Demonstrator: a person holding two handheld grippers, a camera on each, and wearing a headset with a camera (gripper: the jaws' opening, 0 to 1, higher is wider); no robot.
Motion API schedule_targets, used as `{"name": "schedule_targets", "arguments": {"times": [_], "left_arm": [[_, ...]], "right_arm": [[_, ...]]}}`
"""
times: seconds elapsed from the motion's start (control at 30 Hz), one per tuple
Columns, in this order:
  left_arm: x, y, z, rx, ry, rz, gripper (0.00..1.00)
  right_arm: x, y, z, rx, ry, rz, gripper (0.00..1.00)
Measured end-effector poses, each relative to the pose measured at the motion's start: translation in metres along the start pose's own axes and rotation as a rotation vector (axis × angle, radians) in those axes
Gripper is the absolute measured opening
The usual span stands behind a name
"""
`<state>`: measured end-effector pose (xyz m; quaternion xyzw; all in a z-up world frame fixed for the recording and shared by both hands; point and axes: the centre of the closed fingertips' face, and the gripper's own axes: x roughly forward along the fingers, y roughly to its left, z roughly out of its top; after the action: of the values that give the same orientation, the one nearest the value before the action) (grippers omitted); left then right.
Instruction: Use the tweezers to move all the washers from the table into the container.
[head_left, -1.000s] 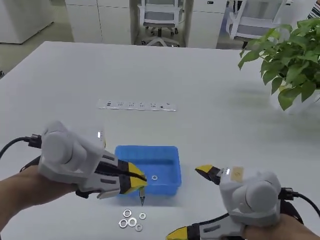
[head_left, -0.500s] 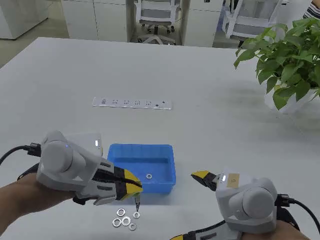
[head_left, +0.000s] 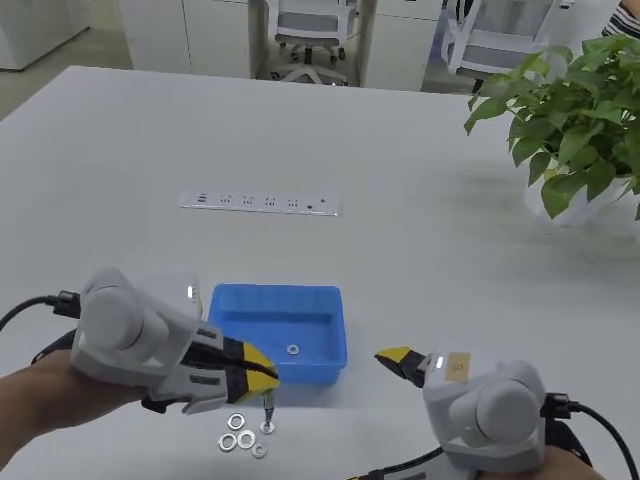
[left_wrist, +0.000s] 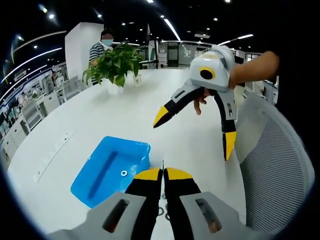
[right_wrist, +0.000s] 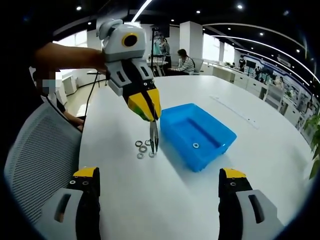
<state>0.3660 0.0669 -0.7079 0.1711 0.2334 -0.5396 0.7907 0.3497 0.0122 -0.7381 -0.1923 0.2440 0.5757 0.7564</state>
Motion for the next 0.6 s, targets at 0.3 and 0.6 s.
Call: {"name": "schedule_targets", "arguments": {"times": [0.3, 0.6], "left_arm": [[0.001, 0.001, 0.000, -0.004, -0.023, 0.003, 0.05], [0.000, -0.003, -0.001, 0.046, 0.007, -0.040, 0.05]], "right_arm": [[0.003, 0.003, 0.003, -0.013, -0.004, 0.018, 0.99], [0.014, 0.007, 0.011, -0.051, -0.018, 0.072, 0.87]]}}
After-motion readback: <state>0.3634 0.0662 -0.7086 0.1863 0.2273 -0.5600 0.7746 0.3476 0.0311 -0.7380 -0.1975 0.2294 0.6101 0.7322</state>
